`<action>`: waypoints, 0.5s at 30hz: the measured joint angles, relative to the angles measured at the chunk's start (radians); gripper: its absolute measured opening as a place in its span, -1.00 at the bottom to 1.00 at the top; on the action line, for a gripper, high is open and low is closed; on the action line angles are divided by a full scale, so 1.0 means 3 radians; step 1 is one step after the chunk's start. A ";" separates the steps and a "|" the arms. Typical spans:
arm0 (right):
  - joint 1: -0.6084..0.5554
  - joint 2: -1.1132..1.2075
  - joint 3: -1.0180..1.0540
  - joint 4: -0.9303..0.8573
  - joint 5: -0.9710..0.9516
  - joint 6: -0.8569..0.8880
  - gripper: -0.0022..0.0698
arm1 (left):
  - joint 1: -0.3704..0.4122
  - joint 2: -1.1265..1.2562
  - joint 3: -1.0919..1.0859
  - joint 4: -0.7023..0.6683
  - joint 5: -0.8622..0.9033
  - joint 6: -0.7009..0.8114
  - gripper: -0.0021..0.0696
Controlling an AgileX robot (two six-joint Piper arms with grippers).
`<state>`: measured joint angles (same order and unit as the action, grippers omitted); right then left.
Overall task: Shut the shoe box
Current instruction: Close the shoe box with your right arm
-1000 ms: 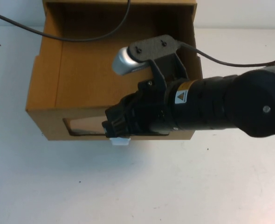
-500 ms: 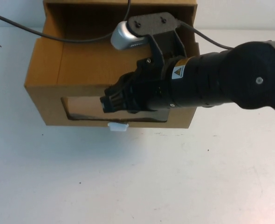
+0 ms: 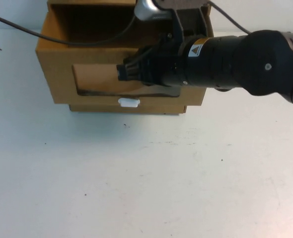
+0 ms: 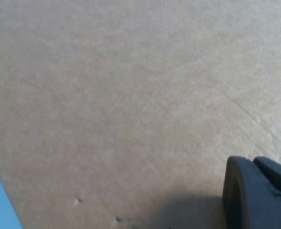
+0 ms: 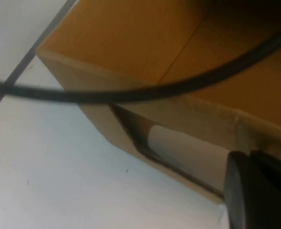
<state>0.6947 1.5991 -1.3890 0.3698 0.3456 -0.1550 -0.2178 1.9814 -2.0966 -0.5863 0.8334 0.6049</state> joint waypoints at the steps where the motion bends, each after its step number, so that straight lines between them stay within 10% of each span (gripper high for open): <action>1: -0.0027 0.0000 0.0000 0.0000 -0.0066 0.0000 -0.97 | 0.0000 0.0000 0.0000 0.0000 0.0000 0.0000 -0.95; 15: -0.0176 0.0332 -0.0330 0.0025 -0.0346 0.0000 -0.97 | 0.0000 0.0000 0.0000 0.0000 -0.0013 0.0000 -0.95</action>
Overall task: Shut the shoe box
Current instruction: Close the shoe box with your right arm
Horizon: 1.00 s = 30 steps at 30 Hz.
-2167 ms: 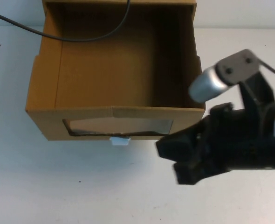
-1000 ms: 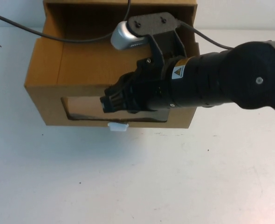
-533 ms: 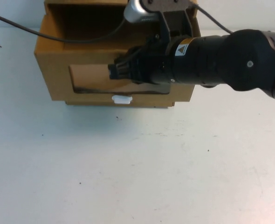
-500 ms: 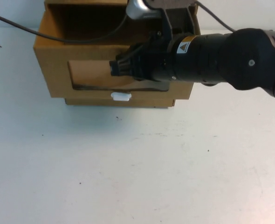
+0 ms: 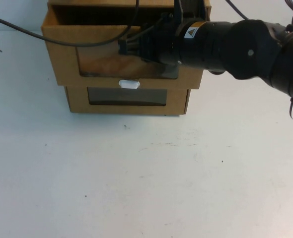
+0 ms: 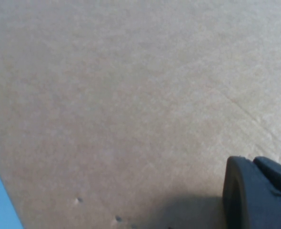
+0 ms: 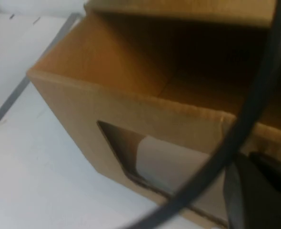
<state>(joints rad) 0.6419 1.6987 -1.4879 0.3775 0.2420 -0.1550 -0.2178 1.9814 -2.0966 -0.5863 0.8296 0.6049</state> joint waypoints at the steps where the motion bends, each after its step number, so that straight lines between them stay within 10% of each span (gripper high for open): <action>1: 0.0000 0.0021 -0.0034 0.0000 -0.0036 0.0000 -0.97 | 0.0000 0.0000 0.0000 0.0000 0.0000 0.0000 -0.95; 30: -0.0192 0.0603 -0.0731 0.0037 -0.0323 0.0000 -0.97 | 0.0016 0.0003 0.0000 -0.0081 -0.0013 0.0000 -0.95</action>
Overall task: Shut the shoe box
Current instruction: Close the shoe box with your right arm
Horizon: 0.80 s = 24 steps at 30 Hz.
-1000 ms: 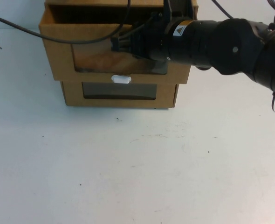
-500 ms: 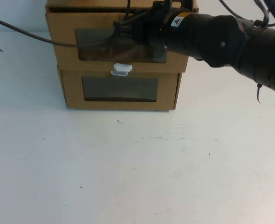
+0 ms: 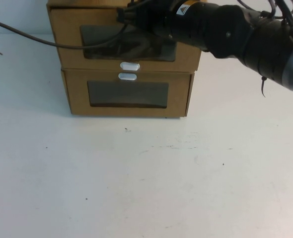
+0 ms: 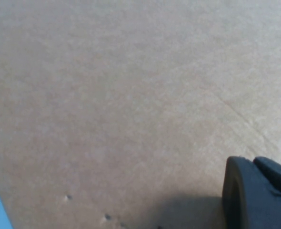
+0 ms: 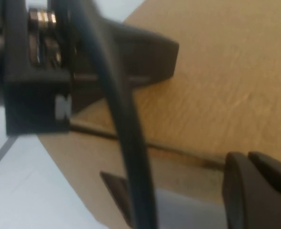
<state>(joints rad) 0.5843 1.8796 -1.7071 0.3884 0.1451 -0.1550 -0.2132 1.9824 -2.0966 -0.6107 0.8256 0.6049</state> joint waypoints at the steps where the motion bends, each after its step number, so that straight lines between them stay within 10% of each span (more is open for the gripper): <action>1: -0.0007 0.0000 -0.0006 0.0002 -0.0009 0.0000 -0.97 | 0.0000 0.0000 0.0000 -0.0008 0.0000 0.0000 -0.95; 24: -0.0022 0.0092 -0.0116 0.0110 0.0410 0.0000 -0.97 | 0.0000 0.0005 0.0000 -0.0022 0.0012 0.0007 -0.95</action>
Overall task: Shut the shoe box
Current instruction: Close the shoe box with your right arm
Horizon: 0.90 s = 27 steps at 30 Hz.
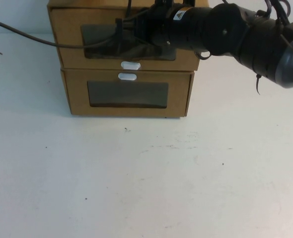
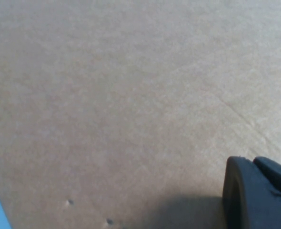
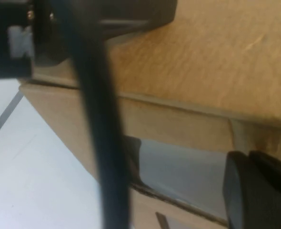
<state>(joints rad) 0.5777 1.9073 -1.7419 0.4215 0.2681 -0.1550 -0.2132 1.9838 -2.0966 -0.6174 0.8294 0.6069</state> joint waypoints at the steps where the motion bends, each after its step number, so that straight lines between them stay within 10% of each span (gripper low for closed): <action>1: 0.0000 0.0008 -0.0005 0.0000 -0.0008 0.0000 -0.97 | 0.0000 0.0000 0.0000 -0.0005 0.0000 0.0000 -0.95; 27: -0.0018 -0.0789 -0.0016 0.0039 0.1274 -0.0253 -0.97 | 0.0000 -0.0797 -0.0092 0.0487 0.0240 -0.0026 -0.95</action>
<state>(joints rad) 0.5723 1.6707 -1.7467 0.4331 0.6502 -0.2310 -0.2132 1.7446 -2.1243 -0.4712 0.9015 0.5993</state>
